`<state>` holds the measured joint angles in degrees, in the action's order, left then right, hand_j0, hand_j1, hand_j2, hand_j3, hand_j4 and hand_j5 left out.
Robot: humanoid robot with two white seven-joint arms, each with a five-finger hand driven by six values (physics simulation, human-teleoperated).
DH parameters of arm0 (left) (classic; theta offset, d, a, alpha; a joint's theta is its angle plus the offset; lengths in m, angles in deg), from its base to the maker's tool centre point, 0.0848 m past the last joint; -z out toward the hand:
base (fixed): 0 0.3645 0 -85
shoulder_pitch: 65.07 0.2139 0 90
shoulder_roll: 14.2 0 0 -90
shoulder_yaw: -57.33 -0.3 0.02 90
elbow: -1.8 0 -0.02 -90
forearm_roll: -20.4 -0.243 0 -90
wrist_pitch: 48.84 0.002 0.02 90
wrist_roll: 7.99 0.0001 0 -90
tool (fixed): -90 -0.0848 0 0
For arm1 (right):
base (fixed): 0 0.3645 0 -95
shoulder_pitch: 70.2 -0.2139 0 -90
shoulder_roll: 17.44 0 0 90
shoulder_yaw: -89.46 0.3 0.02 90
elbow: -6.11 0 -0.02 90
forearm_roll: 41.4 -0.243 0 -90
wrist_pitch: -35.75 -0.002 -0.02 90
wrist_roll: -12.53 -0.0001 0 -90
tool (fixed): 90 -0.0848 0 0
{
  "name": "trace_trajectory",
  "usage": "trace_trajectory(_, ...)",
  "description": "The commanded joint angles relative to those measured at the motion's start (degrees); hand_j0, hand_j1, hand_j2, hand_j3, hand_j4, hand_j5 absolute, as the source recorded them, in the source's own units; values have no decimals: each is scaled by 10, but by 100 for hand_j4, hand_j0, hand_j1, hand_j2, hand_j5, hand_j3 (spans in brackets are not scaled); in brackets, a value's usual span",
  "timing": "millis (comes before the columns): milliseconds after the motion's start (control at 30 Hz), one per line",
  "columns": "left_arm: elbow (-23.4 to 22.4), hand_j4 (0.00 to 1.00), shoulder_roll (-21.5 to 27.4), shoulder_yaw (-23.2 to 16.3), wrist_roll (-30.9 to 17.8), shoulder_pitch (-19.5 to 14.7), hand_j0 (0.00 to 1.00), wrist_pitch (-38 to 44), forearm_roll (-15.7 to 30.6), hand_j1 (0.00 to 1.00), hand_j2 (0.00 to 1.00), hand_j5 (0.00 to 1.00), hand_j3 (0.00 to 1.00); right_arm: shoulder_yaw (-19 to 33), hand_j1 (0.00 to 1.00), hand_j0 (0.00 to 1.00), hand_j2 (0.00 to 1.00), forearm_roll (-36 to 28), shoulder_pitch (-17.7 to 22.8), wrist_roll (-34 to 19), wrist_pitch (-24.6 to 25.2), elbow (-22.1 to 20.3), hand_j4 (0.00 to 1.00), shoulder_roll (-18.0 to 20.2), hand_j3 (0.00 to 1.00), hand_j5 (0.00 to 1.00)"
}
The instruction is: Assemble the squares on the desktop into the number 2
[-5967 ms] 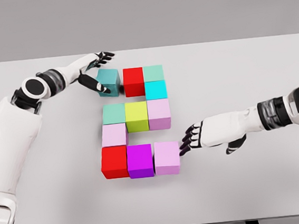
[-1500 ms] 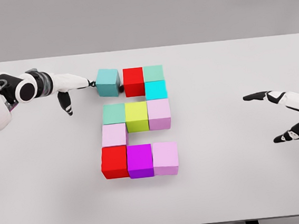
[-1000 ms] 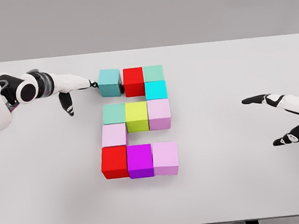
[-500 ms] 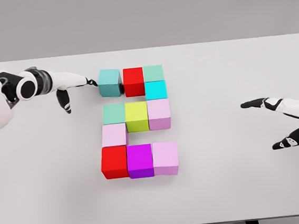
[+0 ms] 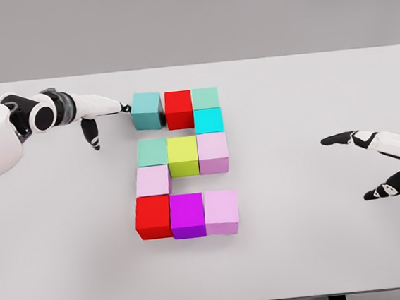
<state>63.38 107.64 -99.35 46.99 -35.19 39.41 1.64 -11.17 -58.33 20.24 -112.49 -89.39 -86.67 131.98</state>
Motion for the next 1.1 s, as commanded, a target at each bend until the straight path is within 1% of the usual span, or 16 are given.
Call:
trace_trajectory(0,0,100,-4,1,0,0,100,0,-2,100,100,100,100,0,100,100,100,-5,0,0,1,0,100,0,100,100)
trace_trajectory(833,7,100,1,2,0,2,100,-1,1,100,100,100,100,1,100,100,100,-5,-1,0,1,-1,100,2,100,100)
trace_trajectory(933,8,100,7,1,0,2,100,-32,1,100,100,100,100,1,100,100,100,-5,-2,0,1,-1,100,2,100,100)
trace_trajectory(1067,8,100,13,1,0,2,100,-33,1,100,100,100,100,1,100,100,100,-5,-1,0,1,-1,100,2,100,100)
